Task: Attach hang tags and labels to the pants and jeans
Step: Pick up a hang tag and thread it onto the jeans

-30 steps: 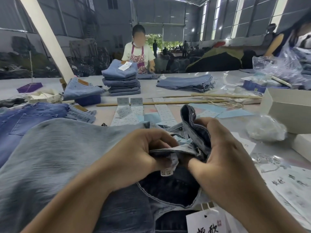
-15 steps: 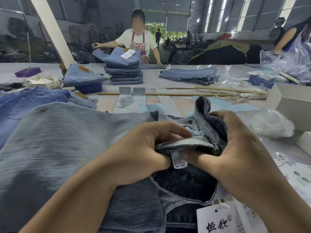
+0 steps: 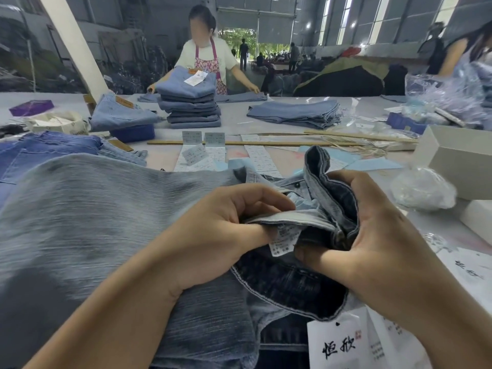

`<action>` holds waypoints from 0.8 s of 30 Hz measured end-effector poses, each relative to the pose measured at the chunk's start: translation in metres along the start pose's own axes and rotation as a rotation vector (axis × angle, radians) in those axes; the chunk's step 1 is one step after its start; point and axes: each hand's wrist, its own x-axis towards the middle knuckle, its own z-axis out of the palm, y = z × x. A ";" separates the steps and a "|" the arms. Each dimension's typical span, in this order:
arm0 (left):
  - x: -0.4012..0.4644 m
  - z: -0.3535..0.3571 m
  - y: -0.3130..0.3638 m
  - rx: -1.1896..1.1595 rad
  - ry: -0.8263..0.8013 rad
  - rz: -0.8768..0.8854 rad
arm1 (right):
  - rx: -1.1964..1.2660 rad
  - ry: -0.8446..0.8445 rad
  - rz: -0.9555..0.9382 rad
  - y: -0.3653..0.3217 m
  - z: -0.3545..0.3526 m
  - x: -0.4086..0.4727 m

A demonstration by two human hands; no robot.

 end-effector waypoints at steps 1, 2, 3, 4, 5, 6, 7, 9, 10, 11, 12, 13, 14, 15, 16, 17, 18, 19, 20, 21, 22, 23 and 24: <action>0.000 0.000 0.000 0.002 0.003 0.001 | -0.013 0.025 -0.015 0.001 0.001 -0.001; 0.000 0.001 0.000 0.004 0.005 0.003 | -0.037 0.053 -0.034 0.002 0.003 -0.001; 0.000 0.001 0.000 0.010 0.006 0.006 | -0.066 0.081 -0.050 0.001 0.005 -0.001; -0.001 0.001 0.000 0.016 0.006 0.007 | -0.101 0.114 -0.067 0.001 0.008 -0.001; 0.000 0.001 0.000 0.014 0.005 0.007 | -0.143 0.162 -0.097 0.000 0.010 -0.001; 0.000 0.000 0.000 0.005 0.004 0.002 | -0.189 0.223 -0.144 0.000 0.013 -0.001; 0.002 0.000 0.000 -0.011 0.002 -0.007 | -0.225 0.291 -0.205 0.000 0.015 -0.001; 0.004 -0.003 0.000 -0.073 -0.011 -0.042 | -0.256 0.427 -0.354 -0.001 0.017 -0.002; 0.005 -0.004 0.001 -0.108 -0.021 -0.058 | -0.276 0.469 -0.426 -0.001 0.018 -0.003; 0.006 -0.005 0.001 -0.129 -0.031 -0.068 | -0.304 0.482 -0.478 -0.001 0.019 -0.004; 0.007 -0.006 0.001 -0.137 -0.039 -0.074 | -0.336 0.473 -0.508 -0.001 0.020 -0.004; 0.007 -0.007 0.002 -0.139 -0.044 -0.077 | -0.366 0.457 -0.521 -0.001 0.020 -0.004; 0.008 -0.007 0.001 -0.137 -0.047 -0.079 | -0.394 0.443 -0.522 -0.001 0.021 -0.004; 0.008 -0.007 0.002 -0.131 -0.047 -0.080 | -0.417 0.432 -0.515 -0.001 0.021 -0.003; 0.008 -0.007 0.002 -0.123 -0.049 -0.083 | -0.436 0.425 -0.507 -0.002 0.022 -0.002; 0.008 -0.007 0.002 -0.120 -0.052 -0.085 | -0.454 0.425 -0.501 -0.003 0.023 -0.001; 0.008 -0.007 0.003 -0.125 -0.055 -0.089 | -0.473 0.432 -0.499 -0.003 0.024 0.001; 0.008 -0.006 0.003 -0.136 -0.059 -0.092 | -0.487 0.439 -0.497 -0.004 0.025 0.002; 0.008 -0.006 0.003 -0.152 -0.063 -0.095 | -0.493 0.446 -0.497 -0.004 0.027 0.003; 0.007 -0.006 0.004 -0.166 -0.068 -0.096 | -0.495 0.451 -0.499 -0.005 0.027 0.003; 0.007 -0.006 0.004 -0.175 -0.074 -0.096 | -0.494 0.453 -0.502 -0.005 0.028 0.004; 0.006 -0.006 0.003 -0.184 -0.077 -0.094 | -0.490 0.453 -0.503 -0.005 0.028 0.004; 0.006 -0.006 0.003 -0.195 -0.079 -0.093 | -0.484 0.455 -0.503 -0.005 0.028 0.005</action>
